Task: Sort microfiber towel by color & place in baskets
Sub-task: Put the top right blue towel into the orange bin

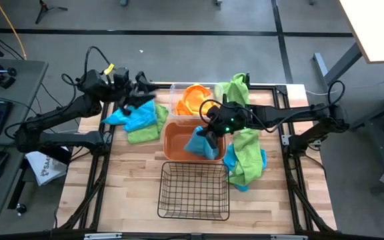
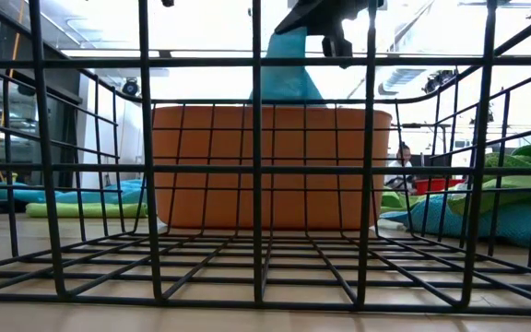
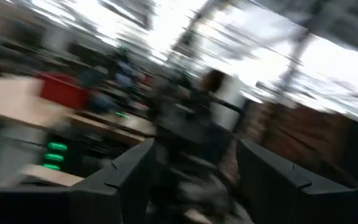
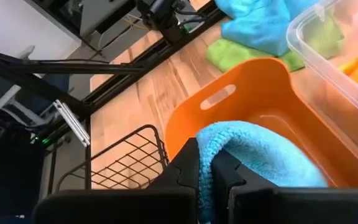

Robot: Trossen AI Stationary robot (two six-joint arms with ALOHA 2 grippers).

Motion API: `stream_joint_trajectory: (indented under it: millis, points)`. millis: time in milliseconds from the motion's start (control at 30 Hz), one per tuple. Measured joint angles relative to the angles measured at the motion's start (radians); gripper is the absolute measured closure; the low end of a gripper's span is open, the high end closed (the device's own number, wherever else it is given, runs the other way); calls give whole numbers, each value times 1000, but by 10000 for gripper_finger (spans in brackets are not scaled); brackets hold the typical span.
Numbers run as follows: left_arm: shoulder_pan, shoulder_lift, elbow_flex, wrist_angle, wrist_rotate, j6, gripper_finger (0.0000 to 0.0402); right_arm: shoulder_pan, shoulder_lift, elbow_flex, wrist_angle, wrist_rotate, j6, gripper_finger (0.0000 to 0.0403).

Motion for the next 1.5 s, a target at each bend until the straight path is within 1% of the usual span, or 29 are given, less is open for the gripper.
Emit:
stream_joint_trajectory:
  millis: [67,133,267,333,433,533,700,800,900,1033,1100,1267,1333,1433,1500]
  points:
    - [4,-7,0,3,103,-7,193,4,0,0,3,1,13,402]
    - [5,-7,0,2,150,-7,193,8,0,0,2,8,35,399]
    - [5,-6,0,-2,157,-2,193,12,0,0,3,11,46,387]
    - [5,-6,0,-19,158,17,193,17,0,0,2,18,83,378]
    - [5,-6,0,-68,165,32,193,38,5,0,4,84,142,358]
    - [5,-6,0,-103,167,37,193,71,25,0,-17,138,169,328]
    - [-25,-5,0,-117,166,-3,193,103,93,0,-97,148,268,254]
    - [-71,-5,0,-115,158,-27,193,105,137,0,-129,149,273,209]
    - [-137,-6,0,-114,84,-31,193,105,169,0,-121,149,258,173]
    - [-239,0,0,-112,-85,-32,193,84,170,0,-119,143,221,147]
    - [-294,4,0,-86,-160,-34,193,77,152,0,-122,144,197,143]
    - [-461,29,0,16,-355,-37,193,82,87,0,-117,191,155,145]
    - [-524,37,0,16,-438,-34,193,85,67,0,-145,192,149,147]
    - [-601,55,0,9,-563,-27,193,86,55,0,-177,185,194,148]
    - [-636,74,0,9,-623,-25,193,90,58,0,-173,174,227,148]
